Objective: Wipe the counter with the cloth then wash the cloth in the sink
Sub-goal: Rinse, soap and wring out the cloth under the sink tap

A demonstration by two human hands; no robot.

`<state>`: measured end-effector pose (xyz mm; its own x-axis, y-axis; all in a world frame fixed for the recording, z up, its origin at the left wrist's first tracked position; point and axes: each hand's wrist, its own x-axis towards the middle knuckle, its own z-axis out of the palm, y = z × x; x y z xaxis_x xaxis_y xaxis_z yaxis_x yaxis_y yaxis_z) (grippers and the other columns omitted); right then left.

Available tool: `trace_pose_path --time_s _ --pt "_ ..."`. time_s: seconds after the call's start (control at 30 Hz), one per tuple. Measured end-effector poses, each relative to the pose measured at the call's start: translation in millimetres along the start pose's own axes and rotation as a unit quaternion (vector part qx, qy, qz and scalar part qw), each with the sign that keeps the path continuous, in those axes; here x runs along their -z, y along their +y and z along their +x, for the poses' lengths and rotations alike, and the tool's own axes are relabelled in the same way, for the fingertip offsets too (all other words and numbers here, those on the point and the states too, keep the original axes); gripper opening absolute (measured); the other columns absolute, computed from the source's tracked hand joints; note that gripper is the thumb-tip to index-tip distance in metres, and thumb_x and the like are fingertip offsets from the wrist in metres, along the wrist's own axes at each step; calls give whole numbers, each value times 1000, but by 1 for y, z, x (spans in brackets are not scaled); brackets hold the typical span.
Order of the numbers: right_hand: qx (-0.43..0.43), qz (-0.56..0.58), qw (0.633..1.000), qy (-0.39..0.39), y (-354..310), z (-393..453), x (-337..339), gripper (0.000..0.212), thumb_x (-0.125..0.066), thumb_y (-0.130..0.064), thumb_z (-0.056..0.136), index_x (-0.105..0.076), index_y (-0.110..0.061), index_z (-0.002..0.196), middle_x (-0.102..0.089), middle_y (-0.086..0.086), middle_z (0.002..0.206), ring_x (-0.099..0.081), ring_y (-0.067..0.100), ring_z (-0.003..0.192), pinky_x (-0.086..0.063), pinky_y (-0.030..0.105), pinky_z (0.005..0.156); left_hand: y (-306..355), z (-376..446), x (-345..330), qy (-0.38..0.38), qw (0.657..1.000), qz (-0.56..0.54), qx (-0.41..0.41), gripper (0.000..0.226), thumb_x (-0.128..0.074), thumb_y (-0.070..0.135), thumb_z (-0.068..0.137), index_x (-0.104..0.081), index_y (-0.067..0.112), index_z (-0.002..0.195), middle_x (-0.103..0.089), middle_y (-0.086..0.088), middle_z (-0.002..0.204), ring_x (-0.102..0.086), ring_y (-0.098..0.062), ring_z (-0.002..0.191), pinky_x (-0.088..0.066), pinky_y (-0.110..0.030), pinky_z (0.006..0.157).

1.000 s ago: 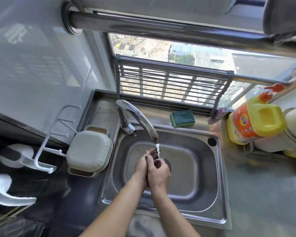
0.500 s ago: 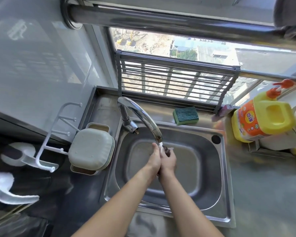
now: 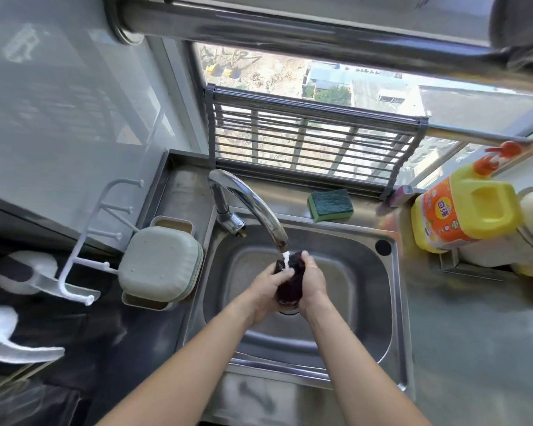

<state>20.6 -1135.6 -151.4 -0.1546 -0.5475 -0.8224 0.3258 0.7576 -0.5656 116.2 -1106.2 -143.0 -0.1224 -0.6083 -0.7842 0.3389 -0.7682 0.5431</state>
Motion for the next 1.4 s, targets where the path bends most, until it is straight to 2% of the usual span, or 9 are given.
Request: trace_pose_path --time_s 0.13,0.27,0.43,0.53,0.7,0.9,1.1,1.27,1.4 --pt "98 -109 988 -57 11 7 28 23 -72 -25 90 -65 -11 106 -75 14 106 -71 31 98 -56 46 92 5 5 13 87 994 1 -68 26 -57 -1 96 -60 7 120 -66 -24 121 -64 -42 112 -55 -42 83" --pt "66 -149 982 -91 13 -1 39 32 -68 -20 95 -61 1 119 -72 17 94 -65 20 74 -58 30 64 0 15 22 154 978 18 -138 26 -67 1 89 -63 12 112 -71 -13 111 -66 -33 109 -54 -40 92" --pt "42 -134 987 -81 17 0 34 41 -76 -40 86 -64 -8 109 -75 16 106 -72 28 91 -59 40 69 -8 17 26 16 992 65 -105 39 -78 11 77 -68 12 115 -74 -9 112 -68 -21 104 -52 -32 94" --pt "95 -131 986 -41 17 2 35 31 -74 -40 82 -72 -14 98 -77 14 103 -72 34 101 -58 53 93 -6 18 28 36 989 91 -110 31 -69 4 84 -69 16 112 -72 -10 114 -66 -19 99 -51 -32 85" --pt "105 -82 991 -30 15 -3 34 34 -71 -45 84 -76 -17 102 -79 6 99 -73 30 102 -56 54 97 -8 13 34 16 993 114 17 33 -66 45 89 -60 36 121 -69 8 120 -63 -19 111 -51 -47 83" --pt "214 -297 927 83 11 -8 41 33 -76 -29 85 -56 -22 109 -69 -1 96 -66 25 95 -53 41 91 -11 15 37 116 980 67 -147 23 -68 1 88 -69 17 104 -70 -7 104 -67 -24 95 -60 -33 69" --pt "225 -224 945 -78 30 -8 31 35 -75 -12 88 -63 -20 120 -72 -5 112 -67 10 105 -52 31 97 -14 15 29 44 974 98 -198 37 -64 18 84 -71 33 117 -70 -4 120 -66 -22 115 -54 -41 97" --pt "293 -219 930 13 39 -7 31 8 -71 -24 90 -65 -24 96 -72 -5 88 -68 17 85 -56 46 86 -22 14 28 88 968 108 -206 13 -72 17 87 -71 26 96 -72 7 83 -66 -15 84 -56 -33 75" --pt "350 -268 896 48 35 -6 17 13 -53 -39 93 -59 -29 88 -67 -5 83 -63 20 82 -52 45 81 -27 7 12 73 976 101 -176 12 -57 28 100 -51 18 97 -60 5 78 -53 -11 69 -46 -19 54"
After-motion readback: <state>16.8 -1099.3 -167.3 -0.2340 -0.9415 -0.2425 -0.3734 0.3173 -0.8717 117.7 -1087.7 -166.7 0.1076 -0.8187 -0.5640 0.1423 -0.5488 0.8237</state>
